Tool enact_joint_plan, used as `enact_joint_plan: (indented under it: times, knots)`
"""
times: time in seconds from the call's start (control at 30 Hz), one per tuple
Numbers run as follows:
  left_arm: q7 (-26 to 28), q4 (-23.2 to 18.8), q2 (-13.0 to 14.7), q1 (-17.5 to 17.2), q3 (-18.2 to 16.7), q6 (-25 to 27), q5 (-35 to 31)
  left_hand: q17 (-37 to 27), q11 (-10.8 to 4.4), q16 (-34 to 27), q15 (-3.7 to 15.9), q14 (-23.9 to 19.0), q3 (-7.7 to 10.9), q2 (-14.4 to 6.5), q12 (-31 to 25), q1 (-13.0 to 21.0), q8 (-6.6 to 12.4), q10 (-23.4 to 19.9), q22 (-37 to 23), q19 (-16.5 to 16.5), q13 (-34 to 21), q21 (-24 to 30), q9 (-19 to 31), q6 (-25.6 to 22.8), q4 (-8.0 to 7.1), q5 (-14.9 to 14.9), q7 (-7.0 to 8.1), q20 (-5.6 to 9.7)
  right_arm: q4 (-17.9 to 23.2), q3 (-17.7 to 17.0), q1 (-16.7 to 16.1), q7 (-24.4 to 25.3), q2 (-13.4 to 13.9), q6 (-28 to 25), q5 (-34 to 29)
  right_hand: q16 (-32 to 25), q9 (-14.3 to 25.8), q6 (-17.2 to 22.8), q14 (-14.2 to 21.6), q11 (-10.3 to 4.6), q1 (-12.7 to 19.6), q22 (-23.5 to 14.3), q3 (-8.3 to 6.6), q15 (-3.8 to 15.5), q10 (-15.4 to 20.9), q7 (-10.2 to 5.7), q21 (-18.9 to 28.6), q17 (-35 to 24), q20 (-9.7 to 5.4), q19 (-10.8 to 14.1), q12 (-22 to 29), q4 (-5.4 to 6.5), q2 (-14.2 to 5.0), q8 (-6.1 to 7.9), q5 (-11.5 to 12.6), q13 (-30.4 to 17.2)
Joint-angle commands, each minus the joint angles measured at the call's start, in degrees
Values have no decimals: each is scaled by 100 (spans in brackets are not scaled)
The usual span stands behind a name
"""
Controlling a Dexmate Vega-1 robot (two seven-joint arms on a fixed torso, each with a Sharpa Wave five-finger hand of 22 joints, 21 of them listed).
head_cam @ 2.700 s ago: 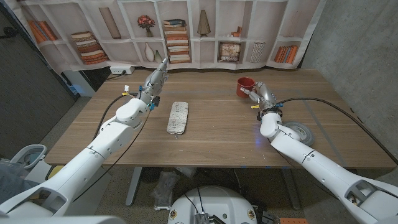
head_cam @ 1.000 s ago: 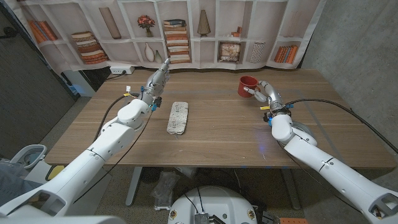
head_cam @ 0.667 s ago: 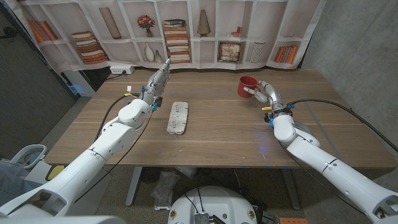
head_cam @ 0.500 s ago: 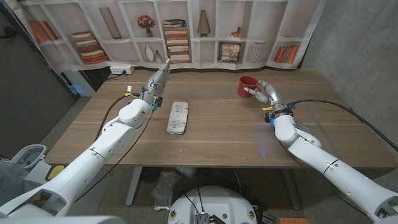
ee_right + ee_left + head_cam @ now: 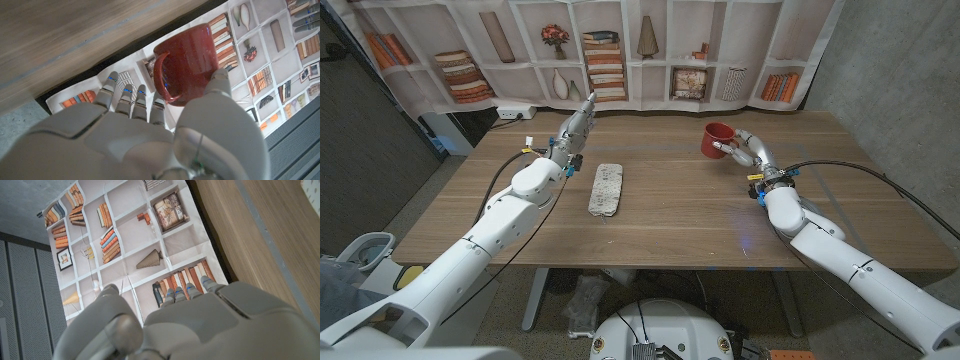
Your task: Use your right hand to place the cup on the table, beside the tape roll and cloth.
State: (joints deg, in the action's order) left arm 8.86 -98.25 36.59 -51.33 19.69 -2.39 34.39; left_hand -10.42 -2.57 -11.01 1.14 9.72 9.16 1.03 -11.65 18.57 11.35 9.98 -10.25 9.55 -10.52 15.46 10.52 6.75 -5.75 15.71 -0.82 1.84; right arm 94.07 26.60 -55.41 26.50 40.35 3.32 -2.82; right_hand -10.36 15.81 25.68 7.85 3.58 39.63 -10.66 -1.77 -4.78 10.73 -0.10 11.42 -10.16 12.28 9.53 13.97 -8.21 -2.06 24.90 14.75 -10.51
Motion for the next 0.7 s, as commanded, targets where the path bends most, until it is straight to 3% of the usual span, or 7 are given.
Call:
enact_joint_plan:
  times: [0.03,0.7]
  knots:
    - [17,-85,37,6,0,48,-13,-10,-4,13,-1,171,-32,-56,4,26,8,-10,-16,441,-19,-15,31,-21,-12,40,26,35,-26,-90,-140,23,51,342,-108,0,506,683,3,-54,596,-14,-22,60,15,-672,-24,-7,14,-70,-4,-3,-513,50,-31,-33]
    - [-44,-94,77,-33,-7,43,16,-10,5,7,-5,143,-44,-76,-2,40,9,-34,-16,418,-20,-41,31,-30,-5,36,29,32,285,-358,-513,-25,163,305,31,6,541,712,-62,-58,621,-14,-41,72,15,-696,-21,-11,15,-116,-22,13,-508,48,-69,-35]
